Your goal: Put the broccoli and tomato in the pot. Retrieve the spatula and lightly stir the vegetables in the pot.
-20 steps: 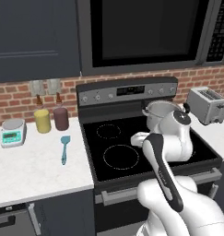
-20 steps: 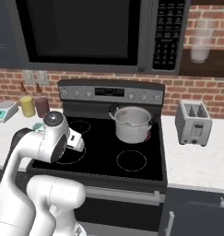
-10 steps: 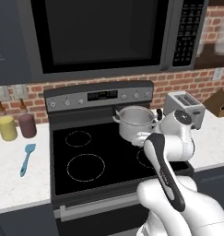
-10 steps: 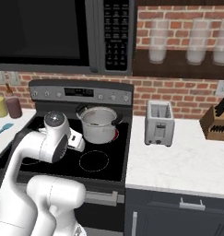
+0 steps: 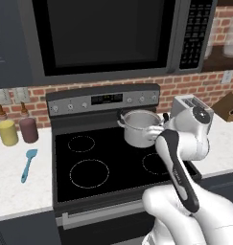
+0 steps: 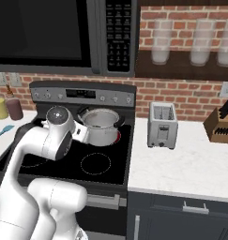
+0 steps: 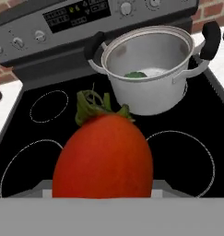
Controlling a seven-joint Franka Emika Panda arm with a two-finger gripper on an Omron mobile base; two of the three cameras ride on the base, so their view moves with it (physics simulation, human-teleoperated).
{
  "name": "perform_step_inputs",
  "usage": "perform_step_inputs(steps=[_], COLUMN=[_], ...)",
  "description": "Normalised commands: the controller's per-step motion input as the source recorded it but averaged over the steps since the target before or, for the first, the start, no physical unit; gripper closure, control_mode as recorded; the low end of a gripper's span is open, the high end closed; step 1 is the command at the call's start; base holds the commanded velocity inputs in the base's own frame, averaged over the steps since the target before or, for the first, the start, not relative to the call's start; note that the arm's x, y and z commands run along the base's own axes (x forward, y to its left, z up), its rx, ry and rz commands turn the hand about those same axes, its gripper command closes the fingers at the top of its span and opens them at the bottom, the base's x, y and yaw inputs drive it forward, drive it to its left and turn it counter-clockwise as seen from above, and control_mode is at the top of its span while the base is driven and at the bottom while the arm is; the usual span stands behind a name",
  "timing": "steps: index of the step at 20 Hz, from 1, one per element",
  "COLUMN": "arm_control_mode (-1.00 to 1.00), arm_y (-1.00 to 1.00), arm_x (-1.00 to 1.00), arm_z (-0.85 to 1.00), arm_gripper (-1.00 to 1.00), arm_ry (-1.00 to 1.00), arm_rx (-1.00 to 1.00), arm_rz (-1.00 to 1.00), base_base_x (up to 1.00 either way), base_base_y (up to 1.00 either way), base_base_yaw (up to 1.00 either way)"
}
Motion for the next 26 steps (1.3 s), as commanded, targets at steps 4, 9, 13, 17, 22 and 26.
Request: perform_step_inputs(steps=[4,9,13,17,22,26], arm_control_mode=[-1.0,-1.0,-1.0,-1.0,-1.0,-1.0], arm_y=[-0.2,-0.14,-0.05,-0.09,-0.06,-0.09], arm_x=[0.22,0.82,1.0,0.84,0.62,0.41], arm_z=[0.63,0.13,0.0,-0.14,-0.42,-0.48], arm_gripper=[1.0,1.0,1.0,1.0,1.0,1.0], arm_ry=[-0.08,0.0,0.02,0.0,0.0,0.0], arm_rx=[0.01,0.0,0.0,0.0,0.0,0.0], arm_rz=[0.0,0.0,0.0,0.0,0.0,0.0], base_base_x=[0.0,0.0,0.0,0.0,0.0,0.0], base_base_y=[0.0,0.0,0.0,0.0,0.0,0.0], base_base_yaw=[0.0,0.0,0.0,0.0,0.0,0.0])
